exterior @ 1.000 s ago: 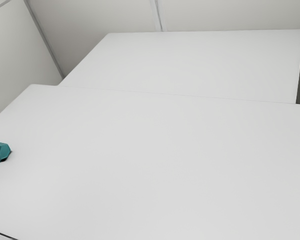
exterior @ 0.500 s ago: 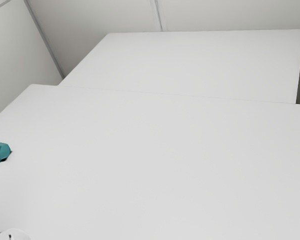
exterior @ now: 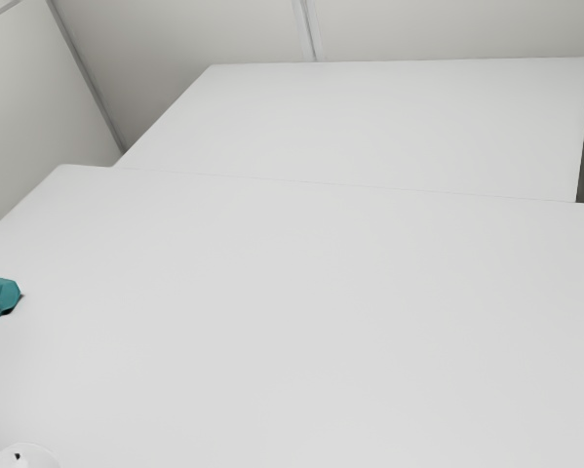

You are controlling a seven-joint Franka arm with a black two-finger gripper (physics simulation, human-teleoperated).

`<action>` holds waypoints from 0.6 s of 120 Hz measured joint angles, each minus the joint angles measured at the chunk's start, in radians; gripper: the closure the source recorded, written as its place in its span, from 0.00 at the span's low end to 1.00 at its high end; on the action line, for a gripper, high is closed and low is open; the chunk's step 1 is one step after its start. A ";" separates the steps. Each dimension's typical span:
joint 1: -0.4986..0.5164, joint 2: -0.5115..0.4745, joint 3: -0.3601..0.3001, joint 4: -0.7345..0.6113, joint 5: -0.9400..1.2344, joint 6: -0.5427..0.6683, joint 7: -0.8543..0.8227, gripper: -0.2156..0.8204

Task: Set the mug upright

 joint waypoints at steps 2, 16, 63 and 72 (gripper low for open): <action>0.000 0.004 0.000 0.000 0.000 0.003 0.003 0.21; 0.017 0.025 -0.003 -0.001 -0.025 0.019 0.024 0.21; 0.048 0.040 -0.001 -0.049 -0.144 -0.032 0.056 0.21; 0.047 0.040 -0.003 -0.052 -0.154 -0.048 0.055 0.21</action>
